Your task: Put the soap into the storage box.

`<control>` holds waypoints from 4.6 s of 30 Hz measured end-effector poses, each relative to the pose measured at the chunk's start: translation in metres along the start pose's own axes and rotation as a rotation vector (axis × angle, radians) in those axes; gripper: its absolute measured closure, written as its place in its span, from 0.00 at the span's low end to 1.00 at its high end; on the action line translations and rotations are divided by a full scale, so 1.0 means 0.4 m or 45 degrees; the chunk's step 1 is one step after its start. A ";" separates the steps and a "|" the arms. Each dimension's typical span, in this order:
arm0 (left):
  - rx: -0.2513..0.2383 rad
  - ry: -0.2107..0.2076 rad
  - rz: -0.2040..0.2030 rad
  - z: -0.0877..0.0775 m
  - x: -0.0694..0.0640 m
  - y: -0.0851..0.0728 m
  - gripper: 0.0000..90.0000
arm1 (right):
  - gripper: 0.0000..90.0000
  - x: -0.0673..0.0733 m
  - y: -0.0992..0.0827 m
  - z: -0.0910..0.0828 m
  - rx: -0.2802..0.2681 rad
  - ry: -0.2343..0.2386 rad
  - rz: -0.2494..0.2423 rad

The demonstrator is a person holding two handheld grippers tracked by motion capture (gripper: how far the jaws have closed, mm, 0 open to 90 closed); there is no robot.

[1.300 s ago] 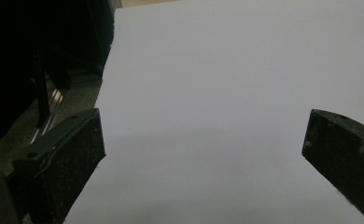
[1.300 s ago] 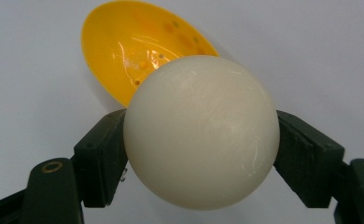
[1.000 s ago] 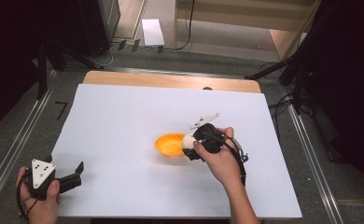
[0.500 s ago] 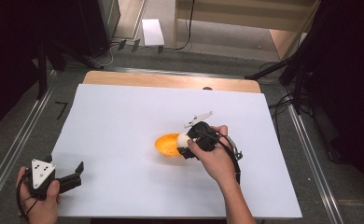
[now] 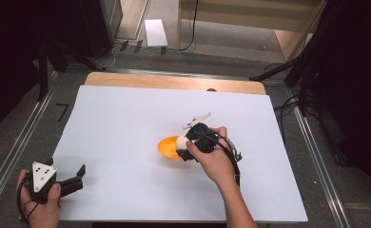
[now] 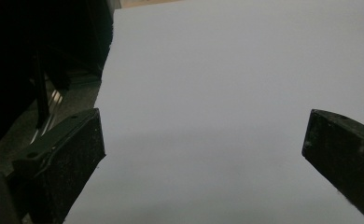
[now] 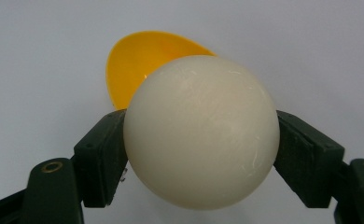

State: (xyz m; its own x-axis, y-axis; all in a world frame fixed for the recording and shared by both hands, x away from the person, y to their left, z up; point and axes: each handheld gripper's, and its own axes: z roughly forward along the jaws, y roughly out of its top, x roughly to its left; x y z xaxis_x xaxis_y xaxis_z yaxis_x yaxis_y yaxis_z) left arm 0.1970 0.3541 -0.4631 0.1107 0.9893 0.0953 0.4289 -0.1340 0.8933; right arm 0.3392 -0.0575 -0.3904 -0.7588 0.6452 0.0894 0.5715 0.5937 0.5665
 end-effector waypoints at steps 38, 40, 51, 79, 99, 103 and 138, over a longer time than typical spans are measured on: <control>0.007 -0.003 0.016 0.000 -0.002 0.000 0.00 | 0.27 0.010 0.021 0.063 0.036 0.019 0.100; 0.007 -0.003 0.015 0.000 -0.002 0.000 0.00 | 0.27 0.010 0.021 0.064 0.043 0.013 0.110; 0.004 -0.004 0.020 0.001 -0.003 0.000 0.00 | 0.27 0.010 0.016 0.079 0.063 0.006 0.157; 0.007 -0.004 0.028 0.000 -0.004 0.001 0.00 | 0.23 0.005 0.011 0.063 0.058 0.003 0.184; 0.008 -0.005 0.028 0.001 -0.004 0.001 0.00 | 0.15 -0.024 -0.028 0.018 0.005 -0.022 0.160; 0.009 -0.005 0.028 0.001 -0.004 0.001 0.00 | 0.14 -0.032 -0.038 0.010 0.003 -0.028 0.172; 0.009 0.001 0.033 0.001 -0.005 0.000 0.00 | 0.08 -0.107 -0.145 -0.030 -0.014 -0.079 0.276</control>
State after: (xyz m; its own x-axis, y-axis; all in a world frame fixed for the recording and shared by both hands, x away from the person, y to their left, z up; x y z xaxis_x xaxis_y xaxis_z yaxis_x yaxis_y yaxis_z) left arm 0.1972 0.3520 -0.4634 0.1210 0.9856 0.1184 0.4326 -0.1598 0.8873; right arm 0.3347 -0.1255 -0.4173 -0.5974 0.7859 0.1596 0.7155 0.4326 0.5486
